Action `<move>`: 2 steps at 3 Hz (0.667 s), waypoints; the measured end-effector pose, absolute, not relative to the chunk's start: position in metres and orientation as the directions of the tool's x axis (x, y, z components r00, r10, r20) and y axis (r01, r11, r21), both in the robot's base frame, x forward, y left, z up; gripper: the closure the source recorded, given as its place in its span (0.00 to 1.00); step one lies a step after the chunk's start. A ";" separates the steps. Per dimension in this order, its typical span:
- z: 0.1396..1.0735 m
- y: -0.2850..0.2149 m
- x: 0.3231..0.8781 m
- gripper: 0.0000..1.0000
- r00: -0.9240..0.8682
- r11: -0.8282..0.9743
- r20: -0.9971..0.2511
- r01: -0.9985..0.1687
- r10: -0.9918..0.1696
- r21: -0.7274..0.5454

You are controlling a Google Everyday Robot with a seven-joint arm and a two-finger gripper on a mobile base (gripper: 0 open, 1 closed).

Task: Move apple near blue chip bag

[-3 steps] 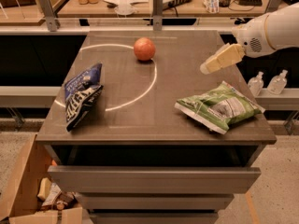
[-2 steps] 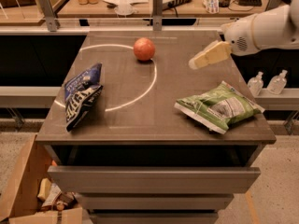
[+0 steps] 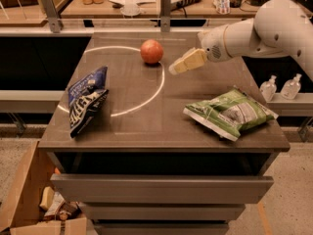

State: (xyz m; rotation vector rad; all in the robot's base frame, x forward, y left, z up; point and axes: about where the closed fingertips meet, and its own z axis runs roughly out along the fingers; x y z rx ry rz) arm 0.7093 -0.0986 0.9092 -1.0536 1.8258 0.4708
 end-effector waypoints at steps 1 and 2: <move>0.872 -0.057 0.740 0.00 -0.168 0.522 -0.868 -0.845 -0.467 -0.117; 0.857 -0.024 0.773 0.00 -0.149 0.506 -0.874 -0.854 -0.463 -0.122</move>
Offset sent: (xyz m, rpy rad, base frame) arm 0.0856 0.0863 -0.0640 0.0044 -0.0232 0.0625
